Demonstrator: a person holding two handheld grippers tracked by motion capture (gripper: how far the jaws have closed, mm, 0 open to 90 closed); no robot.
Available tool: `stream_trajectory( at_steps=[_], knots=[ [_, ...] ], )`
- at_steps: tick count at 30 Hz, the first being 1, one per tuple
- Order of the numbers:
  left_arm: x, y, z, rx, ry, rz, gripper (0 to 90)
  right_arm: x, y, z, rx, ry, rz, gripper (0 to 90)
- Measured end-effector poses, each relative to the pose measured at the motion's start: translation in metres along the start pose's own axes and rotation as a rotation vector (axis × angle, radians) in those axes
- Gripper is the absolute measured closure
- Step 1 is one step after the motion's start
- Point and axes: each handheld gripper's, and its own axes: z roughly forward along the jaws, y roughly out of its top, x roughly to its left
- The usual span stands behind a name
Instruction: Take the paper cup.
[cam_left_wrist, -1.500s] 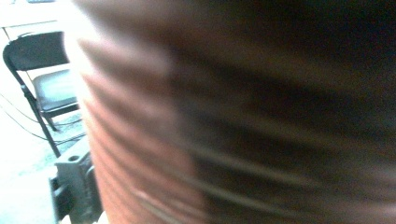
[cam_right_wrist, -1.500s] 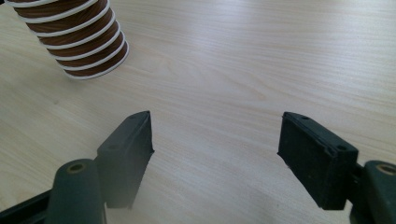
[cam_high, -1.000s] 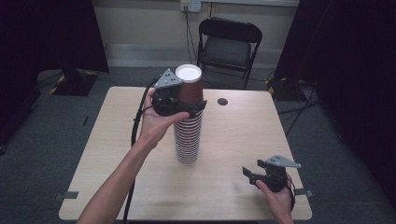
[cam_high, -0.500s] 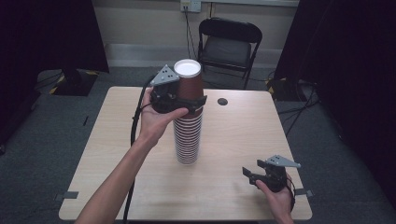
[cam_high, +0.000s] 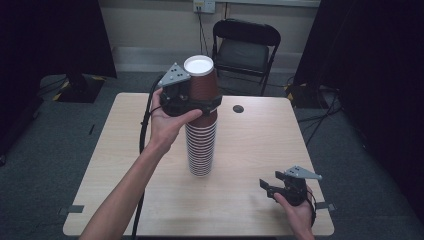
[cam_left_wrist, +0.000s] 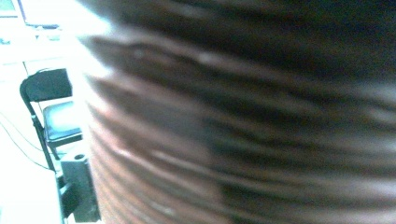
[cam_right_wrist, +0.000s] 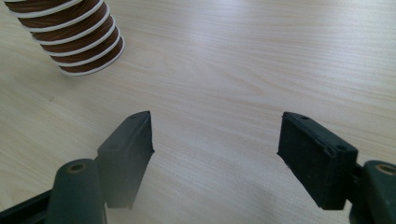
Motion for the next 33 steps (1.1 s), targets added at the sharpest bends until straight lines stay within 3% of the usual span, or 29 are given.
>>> stream_trajectory(
  at_steps=[6,14,18,33],
  knots=[
    [-0.002,0.011,-0.004,-0.006,0.011,0.011,10.0,0.000,0.000,0.000,0.000,0.001,-0.001,26.3],
    [-0.002,0.024,-0.011,-0.058,0.016,0.014,10.1,0.000,0.000,0.000,0.000,0.001,0.001,26.3],
    [-0.002,0.032,-0.015,-0.070,0.011,0.033,10.2,0.000,0.000,0.000,0.002,0.003,-0.001,26.3],
    [-0.002,0.055,-0.029,-0.125,-0.001,0.039,10.3,0.000,0.000,0.000,0.003,0.004,-0.001,26.3]
  ],
)
